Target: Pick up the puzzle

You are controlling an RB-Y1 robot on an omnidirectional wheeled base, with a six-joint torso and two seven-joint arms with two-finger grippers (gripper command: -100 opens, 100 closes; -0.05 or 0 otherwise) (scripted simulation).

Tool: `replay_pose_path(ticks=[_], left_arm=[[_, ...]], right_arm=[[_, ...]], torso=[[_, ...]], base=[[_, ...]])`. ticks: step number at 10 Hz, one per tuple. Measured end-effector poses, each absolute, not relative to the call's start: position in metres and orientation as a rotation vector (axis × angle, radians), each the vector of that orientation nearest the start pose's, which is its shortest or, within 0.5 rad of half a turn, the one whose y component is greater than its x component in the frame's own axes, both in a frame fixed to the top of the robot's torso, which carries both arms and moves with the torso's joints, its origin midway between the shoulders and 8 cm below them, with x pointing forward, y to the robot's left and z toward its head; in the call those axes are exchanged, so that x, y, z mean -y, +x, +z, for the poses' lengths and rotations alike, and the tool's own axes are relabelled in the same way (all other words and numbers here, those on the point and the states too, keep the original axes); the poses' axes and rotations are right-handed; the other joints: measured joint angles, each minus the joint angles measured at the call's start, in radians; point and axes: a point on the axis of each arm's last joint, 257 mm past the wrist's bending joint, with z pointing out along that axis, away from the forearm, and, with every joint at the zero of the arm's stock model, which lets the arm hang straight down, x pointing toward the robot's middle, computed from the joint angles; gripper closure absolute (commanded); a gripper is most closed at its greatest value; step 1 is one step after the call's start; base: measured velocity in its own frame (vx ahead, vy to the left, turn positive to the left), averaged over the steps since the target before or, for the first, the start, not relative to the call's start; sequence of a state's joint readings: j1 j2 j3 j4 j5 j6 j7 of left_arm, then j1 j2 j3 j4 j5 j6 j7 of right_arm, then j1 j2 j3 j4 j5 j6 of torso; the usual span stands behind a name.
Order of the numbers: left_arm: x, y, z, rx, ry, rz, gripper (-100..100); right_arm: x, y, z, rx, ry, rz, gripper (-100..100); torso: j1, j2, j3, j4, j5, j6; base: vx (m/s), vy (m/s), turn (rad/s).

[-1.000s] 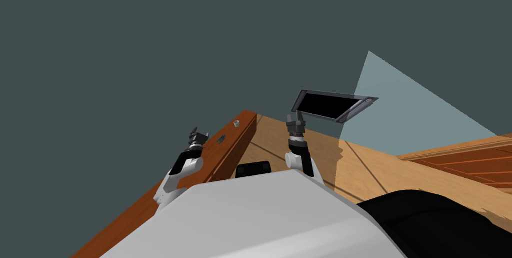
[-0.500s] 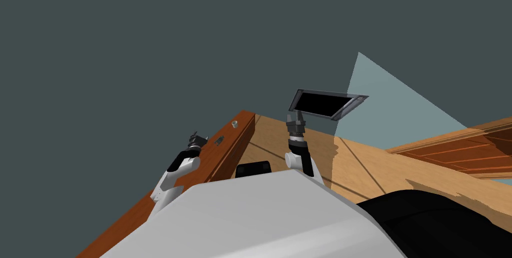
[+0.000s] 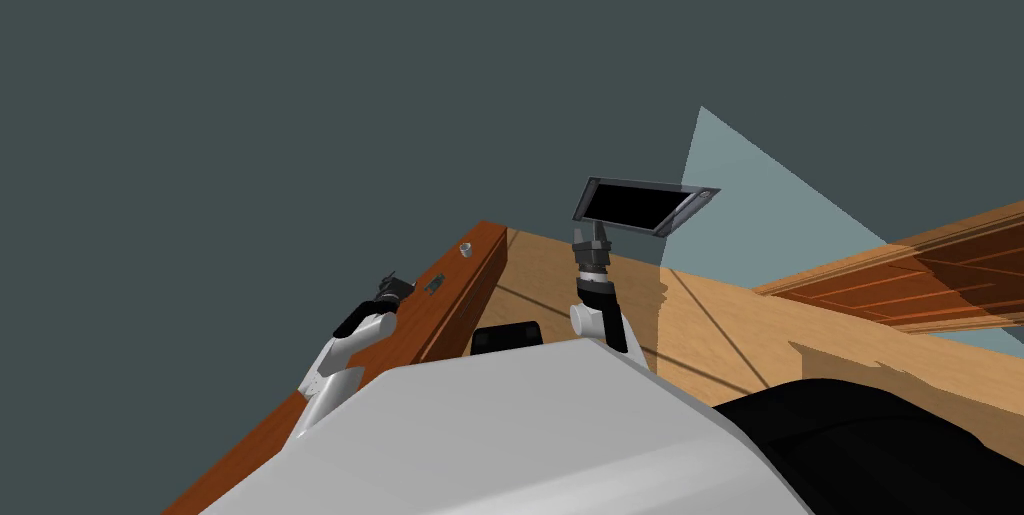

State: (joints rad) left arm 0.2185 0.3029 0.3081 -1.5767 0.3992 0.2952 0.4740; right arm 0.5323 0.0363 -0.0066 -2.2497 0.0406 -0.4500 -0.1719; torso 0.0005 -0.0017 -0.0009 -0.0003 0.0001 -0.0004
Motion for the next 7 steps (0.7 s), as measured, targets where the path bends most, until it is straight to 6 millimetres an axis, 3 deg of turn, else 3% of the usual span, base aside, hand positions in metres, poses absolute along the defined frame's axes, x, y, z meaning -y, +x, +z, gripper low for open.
replay_pose_path(ticks=[7], left_arm=[[-0.520,0.394,-0.397,-0.689,-2.292,-0.938,-100]], right_arm=[[0.288,0.354,-0.010,-0.624,0.818,1.388,0]], torso=[[0.000,0.000,0.000,0.000,0.000,0.000]], base=[[0.026,0.002,-0.087]])
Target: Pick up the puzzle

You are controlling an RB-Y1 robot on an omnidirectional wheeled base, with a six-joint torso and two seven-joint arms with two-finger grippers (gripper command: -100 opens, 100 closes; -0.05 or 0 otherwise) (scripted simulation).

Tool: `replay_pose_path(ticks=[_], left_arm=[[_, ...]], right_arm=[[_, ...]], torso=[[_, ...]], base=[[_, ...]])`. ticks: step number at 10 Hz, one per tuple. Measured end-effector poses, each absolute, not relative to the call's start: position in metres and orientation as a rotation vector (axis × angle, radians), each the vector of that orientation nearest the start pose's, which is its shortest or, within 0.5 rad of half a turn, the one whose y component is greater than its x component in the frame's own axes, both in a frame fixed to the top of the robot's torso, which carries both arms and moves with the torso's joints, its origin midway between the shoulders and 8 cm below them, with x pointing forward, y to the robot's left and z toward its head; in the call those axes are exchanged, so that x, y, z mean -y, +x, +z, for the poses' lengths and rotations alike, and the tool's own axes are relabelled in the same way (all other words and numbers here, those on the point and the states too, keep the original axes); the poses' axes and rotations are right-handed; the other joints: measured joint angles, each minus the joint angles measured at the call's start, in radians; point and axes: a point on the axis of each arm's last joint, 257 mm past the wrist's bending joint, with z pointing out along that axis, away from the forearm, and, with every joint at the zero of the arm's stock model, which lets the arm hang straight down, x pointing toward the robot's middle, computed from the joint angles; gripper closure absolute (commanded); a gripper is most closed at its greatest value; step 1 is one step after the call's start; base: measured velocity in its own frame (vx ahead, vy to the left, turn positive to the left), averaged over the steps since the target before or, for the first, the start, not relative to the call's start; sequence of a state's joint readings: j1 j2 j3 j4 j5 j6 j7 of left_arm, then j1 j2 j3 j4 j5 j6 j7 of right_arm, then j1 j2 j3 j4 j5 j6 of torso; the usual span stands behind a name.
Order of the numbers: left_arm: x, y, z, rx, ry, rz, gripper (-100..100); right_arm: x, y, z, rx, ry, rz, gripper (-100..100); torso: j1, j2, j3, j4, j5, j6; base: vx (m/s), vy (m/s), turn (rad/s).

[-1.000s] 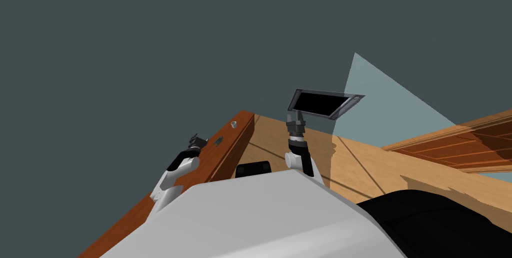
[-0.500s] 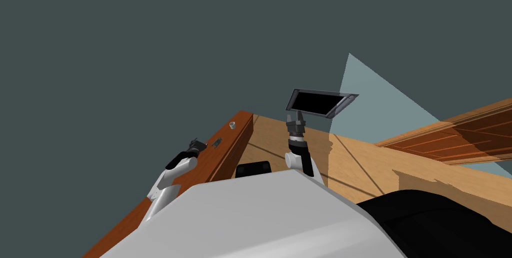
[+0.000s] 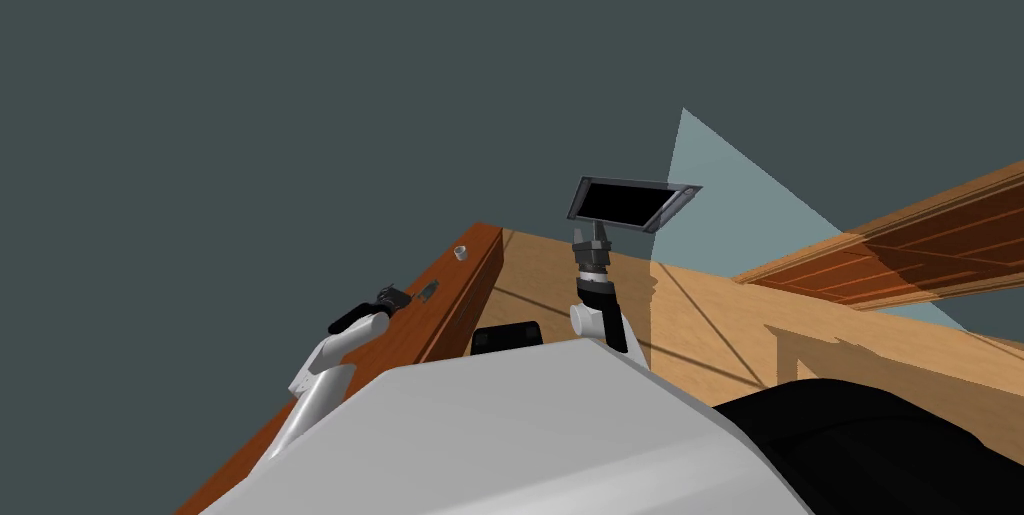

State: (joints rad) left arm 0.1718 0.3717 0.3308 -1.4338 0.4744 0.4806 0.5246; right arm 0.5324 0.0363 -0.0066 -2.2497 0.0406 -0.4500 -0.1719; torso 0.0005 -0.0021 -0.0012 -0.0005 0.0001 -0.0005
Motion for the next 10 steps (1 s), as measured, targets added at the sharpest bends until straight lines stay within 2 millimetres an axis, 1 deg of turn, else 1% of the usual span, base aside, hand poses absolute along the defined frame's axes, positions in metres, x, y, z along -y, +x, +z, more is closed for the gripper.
replay_pose_path(ticks=[1,4,7,10], left_arm=[[-0.526,0.387,-0.406,-0.675,-2.338,-0.907,-100],[-0.530,0.366,-0.432,-0.649,-2.458,-0.825,-100],[-0.541,0.347,-0.452,-0.610,-2.573,-0.734,-100],[-0.543,0.326,-0.468,-0.579,-2.674,-0.646,-100]], right_arm=[[0.288,0.354,-0.010,-0.624,0.818,1.388,0],[0.288,0.354,-0.010,-0.624,0.818,1.388,0],[0.288,0.354,-0.010,-0.624,0.818,1.388,0],[0.288,0.354,-0.010,-0.624,0.818,1.388,0]], torso=[[0.000,0.000,0.000,0.000,0.000,0.000],[0.000,-0.001,0.000,0.000,0.000,0.000],[0.000,-0.001,-0.001,0.000,0.000,0.000],[-0.001,-0.001,0.000,0.000,0.000,0.000]], base=[[0.035,0.003,-0.058],[0.038,0.000,-0.088],[0.044,0.003,-0.072],[0.045,0.000,-0.080]])
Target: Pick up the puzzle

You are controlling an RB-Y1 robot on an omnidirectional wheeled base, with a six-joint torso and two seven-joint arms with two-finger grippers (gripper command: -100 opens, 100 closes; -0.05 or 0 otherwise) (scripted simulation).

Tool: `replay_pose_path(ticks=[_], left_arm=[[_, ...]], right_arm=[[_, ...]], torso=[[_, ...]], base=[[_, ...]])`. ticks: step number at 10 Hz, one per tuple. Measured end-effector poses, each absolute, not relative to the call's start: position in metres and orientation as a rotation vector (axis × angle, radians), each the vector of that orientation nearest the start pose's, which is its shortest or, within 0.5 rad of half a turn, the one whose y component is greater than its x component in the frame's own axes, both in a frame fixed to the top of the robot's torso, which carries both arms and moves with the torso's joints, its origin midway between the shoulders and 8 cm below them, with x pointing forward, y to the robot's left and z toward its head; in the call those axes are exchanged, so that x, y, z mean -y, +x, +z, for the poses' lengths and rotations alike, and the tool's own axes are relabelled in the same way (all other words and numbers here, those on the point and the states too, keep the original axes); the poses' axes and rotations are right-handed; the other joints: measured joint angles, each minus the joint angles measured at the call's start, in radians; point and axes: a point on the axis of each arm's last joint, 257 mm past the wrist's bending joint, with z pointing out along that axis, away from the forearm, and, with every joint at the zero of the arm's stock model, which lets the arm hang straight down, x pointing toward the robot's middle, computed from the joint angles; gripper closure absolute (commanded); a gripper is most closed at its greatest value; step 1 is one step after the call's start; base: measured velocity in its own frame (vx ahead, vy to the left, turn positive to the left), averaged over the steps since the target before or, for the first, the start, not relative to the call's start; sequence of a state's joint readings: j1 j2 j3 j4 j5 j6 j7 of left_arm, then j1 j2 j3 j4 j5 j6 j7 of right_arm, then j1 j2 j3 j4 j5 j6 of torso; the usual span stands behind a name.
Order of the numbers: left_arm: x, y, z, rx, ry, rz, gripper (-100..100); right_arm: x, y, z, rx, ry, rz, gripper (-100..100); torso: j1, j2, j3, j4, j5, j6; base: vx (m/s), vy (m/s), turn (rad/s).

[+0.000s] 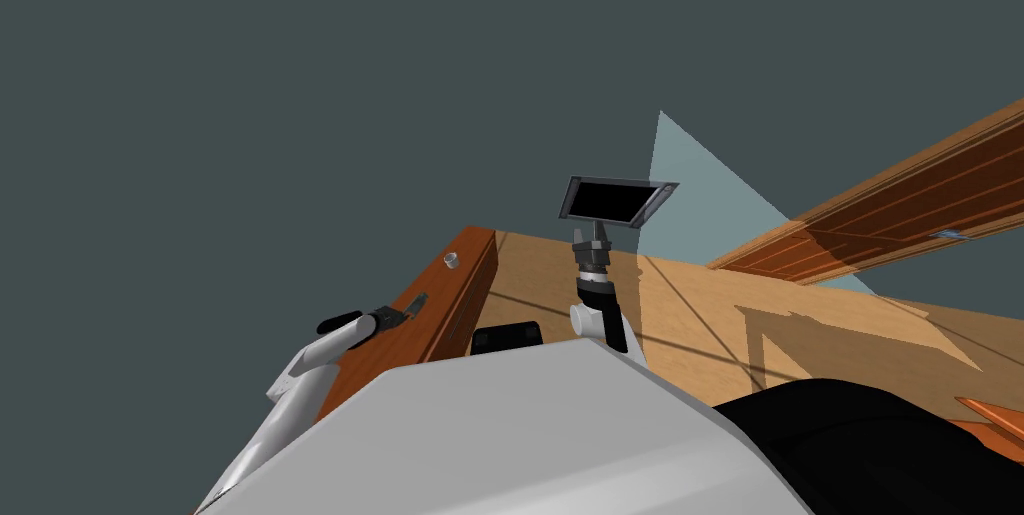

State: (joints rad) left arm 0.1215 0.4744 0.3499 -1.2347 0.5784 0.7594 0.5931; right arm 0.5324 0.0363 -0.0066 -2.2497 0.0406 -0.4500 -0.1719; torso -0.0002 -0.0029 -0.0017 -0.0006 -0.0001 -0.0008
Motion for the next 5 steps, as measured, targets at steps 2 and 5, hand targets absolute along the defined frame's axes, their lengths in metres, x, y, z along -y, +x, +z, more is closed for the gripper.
replay_pose_path(ticks=[2,5], left_arm=[[-0.545,0.312,-0.476,-0.555,-2.738,-0.584,-100],[-0.550,0.285,-0.488,-0.512,-2.840,-0.476,-100]], right_arm=[[0.288,0.354,-0.010,-0.624,0.818,1.388,0],[0.288,0.354,-0.010,-0.624,0.818,1.388,0]], torso=[[0.000,-0.001,0.000,0.000,0.000,0.000],[0.000,-0.001,-0.001,0.000,0.000,0.000]], base=[[0.050,0.002,-0.086],[0.065,0.001,-0.085]])
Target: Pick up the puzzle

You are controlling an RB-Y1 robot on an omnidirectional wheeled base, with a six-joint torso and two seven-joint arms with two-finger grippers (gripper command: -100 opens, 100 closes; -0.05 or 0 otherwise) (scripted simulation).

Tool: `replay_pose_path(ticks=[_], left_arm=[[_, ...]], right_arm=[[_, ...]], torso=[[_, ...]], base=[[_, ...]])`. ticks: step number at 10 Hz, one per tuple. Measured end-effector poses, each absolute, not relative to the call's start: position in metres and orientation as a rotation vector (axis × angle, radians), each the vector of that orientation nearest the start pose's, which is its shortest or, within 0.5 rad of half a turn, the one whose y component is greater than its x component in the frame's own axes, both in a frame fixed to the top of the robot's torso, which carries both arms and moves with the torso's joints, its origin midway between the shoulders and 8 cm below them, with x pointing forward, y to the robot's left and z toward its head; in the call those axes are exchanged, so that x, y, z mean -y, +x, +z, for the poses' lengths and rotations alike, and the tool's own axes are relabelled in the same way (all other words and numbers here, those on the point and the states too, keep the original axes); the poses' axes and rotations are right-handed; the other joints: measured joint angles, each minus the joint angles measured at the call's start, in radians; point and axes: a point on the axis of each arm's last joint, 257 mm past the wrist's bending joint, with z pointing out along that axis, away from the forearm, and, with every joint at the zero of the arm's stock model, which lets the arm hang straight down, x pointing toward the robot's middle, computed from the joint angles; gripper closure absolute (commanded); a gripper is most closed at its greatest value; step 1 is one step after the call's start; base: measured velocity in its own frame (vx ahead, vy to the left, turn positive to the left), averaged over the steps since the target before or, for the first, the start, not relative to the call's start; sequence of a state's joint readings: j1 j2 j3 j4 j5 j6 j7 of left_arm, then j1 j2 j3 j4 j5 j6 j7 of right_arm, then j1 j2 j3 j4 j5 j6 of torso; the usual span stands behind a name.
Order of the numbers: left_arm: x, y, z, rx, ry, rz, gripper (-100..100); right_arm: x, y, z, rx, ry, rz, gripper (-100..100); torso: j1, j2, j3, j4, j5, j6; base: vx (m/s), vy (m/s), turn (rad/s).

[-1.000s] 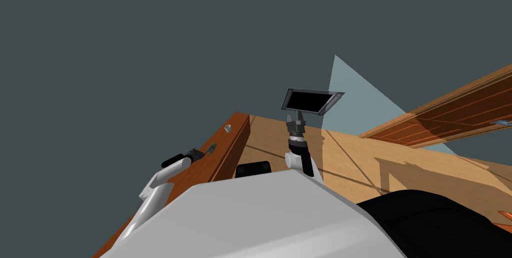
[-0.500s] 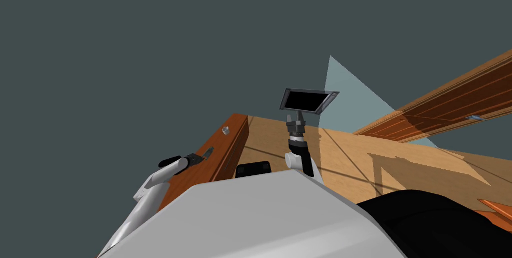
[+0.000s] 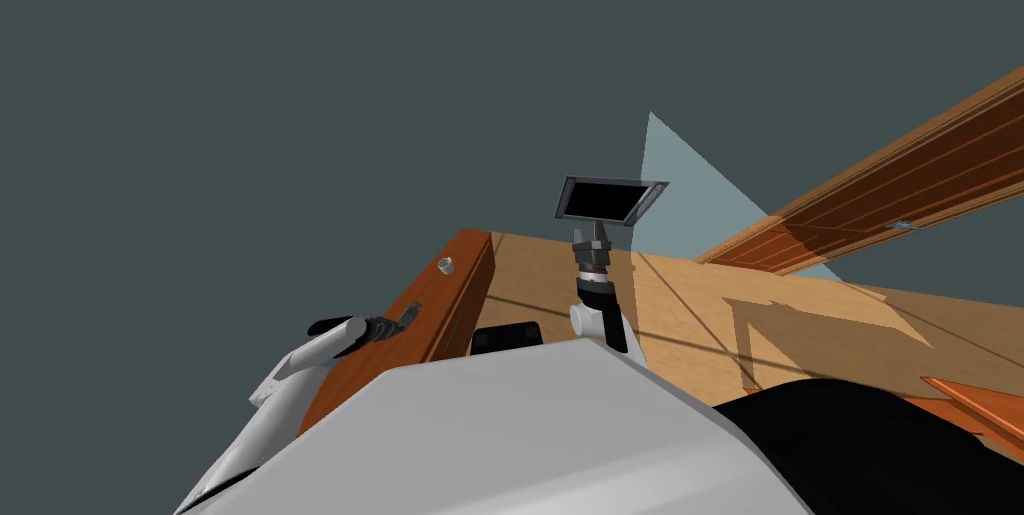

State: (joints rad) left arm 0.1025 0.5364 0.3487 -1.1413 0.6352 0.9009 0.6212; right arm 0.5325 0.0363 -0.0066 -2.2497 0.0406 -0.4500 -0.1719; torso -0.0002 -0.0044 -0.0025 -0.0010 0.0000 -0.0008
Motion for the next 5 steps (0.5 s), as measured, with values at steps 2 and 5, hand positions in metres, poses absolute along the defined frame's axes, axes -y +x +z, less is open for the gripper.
replay_pose_path(ticks=[2,5], left_arm=[[-0.554,0.265,-0.495,-0.476,-2.910,-0.392,-100],[-0.556,0.242,-0.501,-0.435,-2.988,-0.293,-100]], right_arm=[[0.288,0.354,-0.010,-0.624,0.818,1.388,0],[0.288,0.354,-0.010,-0.624,0.818,1.388,0]], torso=[[0.000,-0.001,-0.001,0.000,0.000,0.000],[0.000,-0.001,0.000,0.000,0.000,0.000]], base=[[0.075,0.000,-0.084],[0.074,0.004,-0.094]])
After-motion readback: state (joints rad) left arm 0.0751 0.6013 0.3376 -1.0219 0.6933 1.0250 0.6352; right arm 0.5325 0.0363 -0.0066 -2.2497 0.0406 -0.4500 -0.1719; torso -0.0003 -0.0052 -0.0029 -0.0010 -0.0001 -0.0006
